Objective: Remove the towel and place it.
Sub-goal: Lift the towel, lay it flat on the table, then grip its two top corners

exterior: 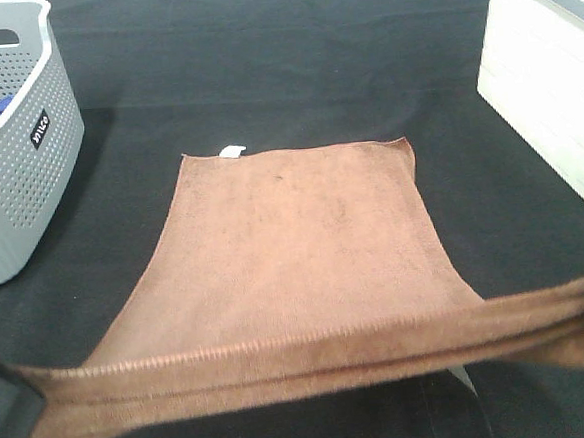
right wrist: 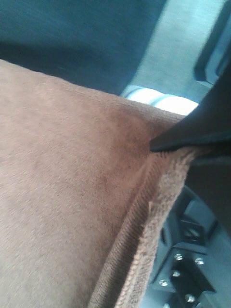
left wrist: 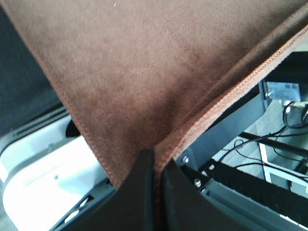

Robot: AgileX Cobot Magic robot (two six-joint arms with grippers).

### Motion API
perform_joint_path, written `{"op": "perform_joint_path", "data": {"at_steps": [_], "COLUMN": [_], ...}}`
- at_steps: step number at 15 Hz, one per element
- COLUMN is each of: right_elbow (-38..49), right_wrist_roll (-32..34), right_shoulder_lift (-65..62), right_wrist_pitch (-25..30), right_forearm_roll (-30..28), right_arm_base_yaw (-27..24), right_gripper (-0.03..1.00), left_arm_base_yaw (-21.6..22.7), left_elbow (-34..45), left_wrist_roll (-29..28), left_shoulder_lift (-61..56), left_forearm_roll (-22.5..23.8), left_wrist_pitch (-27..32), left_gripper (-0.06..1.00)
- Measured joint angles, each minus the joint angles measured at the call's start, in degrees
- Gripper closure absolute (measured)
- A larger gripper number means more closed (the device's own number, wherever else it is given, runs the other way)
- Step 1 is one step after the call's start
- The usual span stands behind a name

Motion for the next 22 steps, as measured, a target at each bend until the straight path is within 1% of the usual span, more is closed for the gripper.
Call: {"op": "perform_joint_path", "data": {"at_steps": [3,4,5,6,9,10,11,12,13,14,16,19,22], "right_elbow": [0.52,0.52,0.52,0.52,2.12,3.67,5.33,5.73,6.13,6.53,6.47,6.70,6.82], "right_wrist_roll": [0.00,-0.17,-0.63,-1.43,-4.18,-4.70,-5.04,-5.16,-5.56,-6.19,-6.65,-7.22,-7.79], "right_shoulder_lift": [3.95,5.79,9.22,11.97,18.33,20.63,23.78,24.64,26.07,27.33,29.05,29.05,29.05], "right_wrist_pitch": [0.06,0.06,-1.32,-2.58,-3.32,-3.95,-5.96,-6.47,-7.33,-7.62,-7.73,-8.08,-7.51], "right_forearm_roll": [-0.80,-1.26,-1.38,-0.97,-0.06,0.17,0.46,0.69,0.80,0.74,-0.17,-0.29,0.57], "right_arm_base_yaw": [0.00,0.00,-0.11,-0.17,-0.29,-0.29,-0.34,-0.40,-0.57,-0.57,-0.69,-0.74,-0.80], "right_gripper": [0.96,0.96,0.96,0.96,0.96,0.96,0.96,0.96,0.96,0.96,0.96,0.96,0.95], "left_arm_base_yaw": [0.00,0.23,0.40,0.23,-0.11,-0.57,-1.72,-2.52,-4.41,-7.39,-9.68,-9.97,-10.03], "left_elbow": [1.43,1.43,1.43,1.43,1.72,1.72,1.72,1.72,1.55,0.34,-1.72,-4.30,-4.35], "left_wrist_roll": [1.09,2.01,4.47,5.90,6.88,7.33,7.51,7.51,7.51,7.68,7.51,6.19,5.50], "left_shoulder_lift": [5.56,7.91,11.75,14.61,21.08,24.47,26.41,27.50,29.51,32.37,34.78,35.41,35.92], "left_forearm_roll": [-1.66,-2.41,-3.04,-2.98,-2.75,-2.86,-2.75,-2.75,-2.46,-1.55,-0.57,0.97,0.23], "left_wrist_pitch": [0.06,0.23,0.46,0.63,1.09,1.09,1.09,1.09,1.09,1.32,1.43,2.12,2.75], "left_gripper": [0.94,0.94,0.94,0.94,0.94,0.94,0.94,0.94,0.94,0.94,0.94,0.94,0.94]}}
